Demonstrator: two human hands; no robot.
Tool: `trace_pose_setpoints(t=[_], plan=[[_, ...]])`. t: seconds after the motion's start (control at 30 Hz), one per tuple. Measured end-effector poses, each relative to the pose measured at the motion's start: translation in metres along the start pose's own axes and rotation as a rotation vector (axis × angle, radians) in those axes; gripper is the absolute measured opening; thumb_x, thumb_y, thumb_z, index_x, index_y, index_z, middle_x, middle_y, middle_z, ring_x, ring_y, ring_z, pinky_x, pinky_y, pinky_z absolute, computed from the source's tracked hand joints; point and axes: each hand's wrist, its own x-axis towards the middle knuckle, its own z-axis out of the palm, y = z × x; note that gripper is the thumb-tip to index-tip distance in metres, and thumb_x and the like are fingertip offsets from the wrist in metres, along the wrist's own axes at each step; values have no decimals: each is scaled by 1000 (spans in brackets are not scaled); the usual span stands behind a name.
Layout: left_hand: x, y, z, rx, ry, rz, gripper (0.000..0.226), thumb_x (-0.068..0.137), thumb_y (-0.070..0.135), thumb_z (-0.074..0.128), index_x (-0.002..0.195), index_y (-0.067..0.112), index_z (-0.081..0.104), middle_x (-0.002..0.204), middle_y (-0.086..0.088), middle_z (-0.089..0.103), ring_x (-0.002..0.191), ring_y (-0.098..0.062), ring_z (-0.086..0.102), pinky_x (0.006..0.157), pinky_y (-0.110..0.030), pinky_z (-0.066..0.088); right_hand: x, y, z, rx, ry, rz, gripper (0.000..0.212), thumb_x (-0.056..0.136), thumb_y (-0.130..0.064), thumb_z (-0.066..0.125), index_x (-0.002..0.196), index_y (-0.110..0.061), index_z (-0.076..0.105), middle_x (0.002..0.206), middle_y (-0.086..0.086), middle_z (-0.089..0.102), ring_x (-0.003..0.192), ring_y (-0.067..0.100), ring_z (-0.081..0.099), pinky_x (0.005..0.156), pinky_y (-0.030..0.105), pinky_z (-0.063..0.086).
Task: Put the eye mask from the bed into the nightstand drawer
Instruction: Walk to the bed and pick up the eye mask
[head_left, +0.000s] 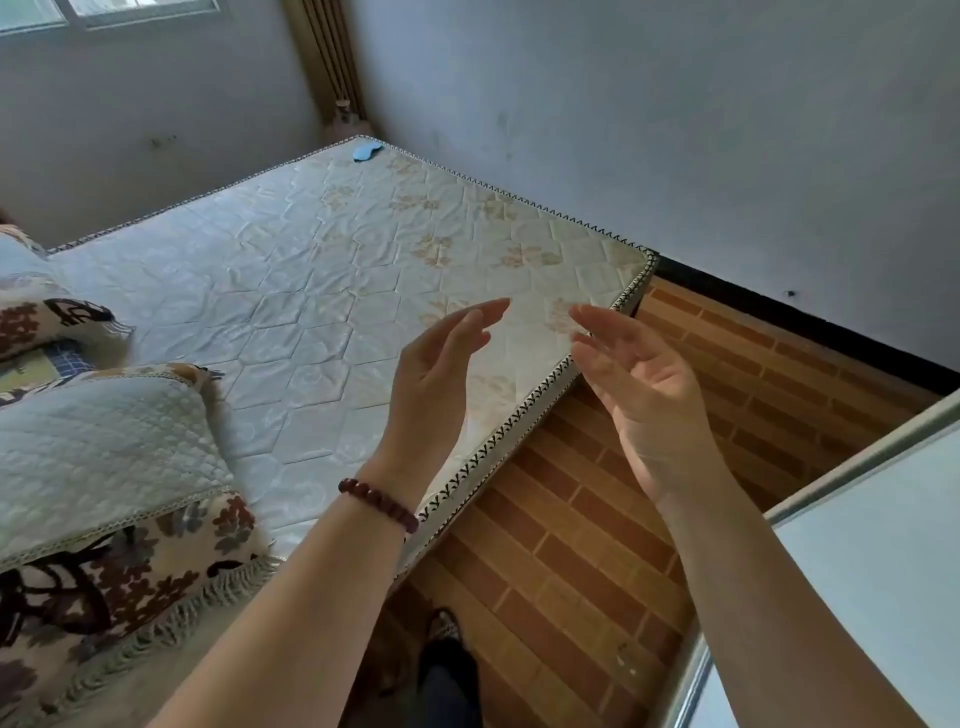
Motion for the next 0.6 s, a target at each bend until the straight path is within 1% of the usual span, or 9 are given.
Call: trace_pose_setpoints(t=[0.03, 0.17, 0.23, 0.33, 0.47, 0.6], plan=[[8, 0, 3, -15, -9, 7, 30, 99, 18, 40, 113, 12, 66, 117, 2, 67, 116, -13, 59, 73, 1, 42, 8, 1, -2, -5, 24, -2, 43, 68, -23, 76, 110, -20, 67, 125, 2, 67, 120, 18, 59, 104, 35, 44], [49, -13, 17, -33, -35, -14, 29, 99, 20, 39, 105, 18, 68, 112, 6, 68, 114, -12, 60, 74, 0, 42, 47, 8, -14, -18, 31, -9, 45, 67, -28, 80, 110, -22, 68, 123, 0, 68, 120, 17, 59, 105, 37, 43], [78, -19, 27, -43, -69, -19, 30, 100, 19, 39, 100, 21, 68, 107, 10, 68, 112, -11, 61, 74, 0, 42, 73, 11, -21, -38, 43, -23, 39, 69, -27, 82, 107, -26, 70, 121, -2, 69, 120, 16, 59, 104, 36, 43], [120, -23, 39, -55, -143, -19, 31, 99, 21, 39, 93, 27, 69, 102, 17, 69, 108, -8, 62, 73, 1, 42, 113, 8, -26, -52, 91, -27, 34, 70, -27, 80, 103, -30, 71, 120, -3, 69, 119, 16, 59, 102, 35, 44], [174, -27, 50, -62, -201, -16, 33, 99, 23, 40, 88, 32, 70, 101, 19, 69, 109, -8, 62, 74, 0, 42, 159, 4, -30, -54, 154, -38, 40, 67, -31, 81, 105, -27, 70, 123, 1, 67, 120, 16, 58, 103, 35, 44], [214, -33, 62, -88, -262, -6, 33, 99, 23, 40, 89, 31, 70, 102, 17, 70, 109, -10, 62, 73, -1, 42, 188, 3, -37, -89, 215, -70, 40, 70, -29, 79, 109, -24, 69, 122, -2, 68, 118, 14, 60, 95, 26, 49]])
